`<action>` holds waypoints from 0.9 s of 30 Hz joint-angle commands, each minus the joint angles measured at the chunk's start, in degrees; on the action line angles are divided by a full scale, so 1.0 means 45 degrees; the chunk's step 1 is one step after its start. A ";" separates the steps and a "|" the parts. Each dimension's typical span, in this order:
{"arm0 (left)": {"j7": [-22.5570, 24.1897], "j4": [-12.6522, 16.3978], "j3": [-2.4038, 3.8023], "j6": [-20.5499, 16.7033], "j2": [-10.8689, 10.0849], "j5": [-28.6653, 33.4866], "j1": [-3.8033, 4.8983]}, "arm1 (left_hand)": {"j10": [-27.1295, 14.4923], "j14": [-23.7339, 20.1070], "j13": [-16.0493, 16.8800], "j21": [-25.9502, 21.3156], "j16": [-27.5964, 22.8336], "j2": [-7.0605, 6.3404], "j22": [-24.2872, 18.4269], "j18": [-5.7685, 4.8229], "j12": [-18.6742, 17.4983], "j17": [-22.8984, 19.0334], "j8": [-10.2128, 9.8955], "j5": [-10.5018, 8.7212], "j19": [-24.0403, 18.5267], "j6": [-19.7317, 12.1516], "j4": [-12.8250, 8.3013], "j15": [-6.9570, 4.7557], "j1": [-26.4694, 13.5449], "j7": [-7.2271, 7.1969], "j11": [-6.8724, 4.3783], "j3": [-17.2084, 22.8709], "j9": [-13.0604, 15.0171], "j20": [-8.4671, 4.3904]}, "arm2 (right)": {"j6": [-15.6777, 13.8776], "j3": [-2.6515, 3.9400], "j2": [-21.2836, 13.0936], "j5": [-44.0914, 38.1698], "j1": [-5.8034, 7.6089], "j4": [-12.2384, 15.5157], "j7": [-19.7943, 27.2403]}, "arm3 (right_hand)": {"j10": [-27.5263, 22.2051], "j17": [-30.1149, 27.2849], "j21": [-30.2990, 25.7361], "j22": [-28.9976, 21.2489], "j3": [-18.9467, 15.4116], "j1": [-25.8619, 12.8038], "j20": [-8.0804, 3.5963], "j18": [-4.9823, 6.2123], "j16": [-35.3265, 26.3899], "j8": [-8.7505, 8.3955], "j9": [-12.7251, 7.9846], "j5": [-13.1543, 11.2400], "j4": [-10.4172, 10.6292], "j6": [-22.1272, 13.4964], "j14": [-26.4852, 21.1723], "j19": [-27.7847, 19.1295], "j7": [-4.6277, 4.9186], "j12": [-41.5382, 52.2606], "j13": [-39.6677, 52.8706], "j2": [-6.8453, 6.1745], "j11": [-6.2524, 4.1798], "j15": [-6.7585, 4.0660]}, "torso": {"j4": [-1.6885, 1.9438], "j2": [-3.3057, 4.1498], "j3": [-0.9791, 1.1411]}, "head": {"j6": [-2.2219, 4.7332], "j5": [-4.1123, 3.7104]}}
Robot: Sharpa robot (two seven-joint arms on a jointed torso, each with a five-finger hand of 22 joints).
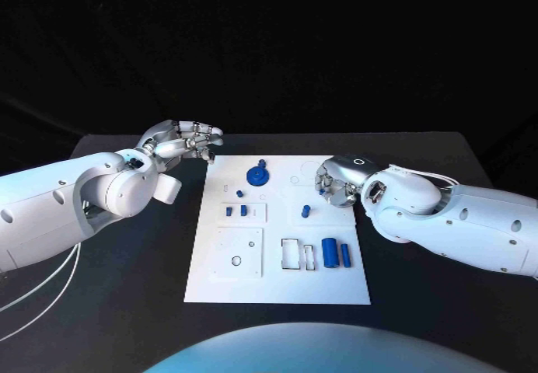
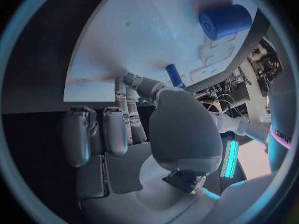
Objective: Assemble the parts on the task board
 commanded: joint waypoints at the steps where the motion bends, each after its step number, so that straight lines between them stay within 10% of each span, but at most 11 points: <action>1: 0.0006 -0.0002 0.0011 0.0186 0.0015 -0.0052 0.0007 | -0.0132 -0.0112 -0.0025 -0.0073 -0.0064 -0.0044 -0.0019 0.0132 -0.0036 -0.0013 0.0054 -0.0030 -0.0095 -0.0129 -0.0013 -0.0013 -0.0136 0.0017 0.0005 -0.0037 0.0010 -0.0033 | -0.0042 0.0018 -0.0090 0.0240 0.0029 0.0146 -0.0024 | -0.0118 -0.0021 0.0023 0.2505 -0.0012 -0.0111 -0.0067 -0.0189 0.0039 0.0022 0.0477 -0.0053 0.0079 -0.0013 0.0571 0.0271 0.0018 -0.0055 0.0012 -0.0037 0.0010 -0.0051 | -0.0014 0.0000 0.0002 | 0.0035 -0.0005; 27: -0.0026 -0.0047 0.0010 0.0198 0.0044 -0.0053 0.0007 | -0.0304 -0.0137 -0.0075 -0.0134 -0.0126 -0.0072 -0.0083 0.0129 -0.0082 -0.0041 0.0124 -0.0029 -0.0117 -0.0294 -0.0035 0.0026 -0.0165 0.0059 0.0055 -0.0054 0.0005 0.0000 | -0.0187 0.0130 -0.0657 0.0493 0.0304 0.1205 0.0022 | -0.0174 -0.0054 -0.0020 0.2494 -0.0013 -0.0178 -0.0058 -0.0180 0.0027 -0.0043 0.0488 -0.0048 0.0101 -0.0090 0.0562 0.0248 0.0021 -0.0131 0.0027 -0.0123 0.0026 -0.0039 | -0.0027 -0.0009 -0.0007 | 0.0083 0.0016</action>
